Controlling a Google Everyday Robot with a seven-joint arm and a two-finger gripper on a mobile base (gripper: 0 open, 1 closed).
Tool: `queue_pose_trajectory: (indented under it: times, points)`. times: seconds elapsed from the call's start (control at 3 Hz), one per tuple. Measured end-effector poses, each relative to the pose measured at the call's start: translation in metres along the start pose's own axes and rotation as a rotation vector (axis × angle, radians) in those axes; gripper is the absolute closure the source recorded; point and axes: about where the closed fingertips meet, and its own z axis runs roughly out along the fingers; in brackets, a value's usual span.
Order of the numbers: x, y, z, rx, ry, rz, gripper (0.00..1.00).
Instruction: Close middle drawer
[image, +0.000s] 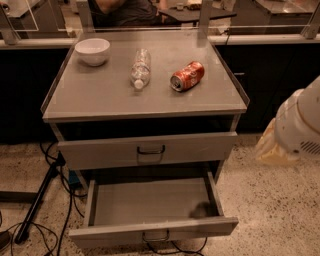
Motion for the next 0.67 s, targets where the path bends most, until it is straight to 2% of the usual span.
queue_pose_trajectory:
  times: [0.33, 0.67]
  points:
    - [0.009, 0.026, 0.035, -0.024, -0.007, 0.011, 1.00]
    - [0.018, 0.073, 0.123, -0.085, 0.057, 0.004, 1.00]
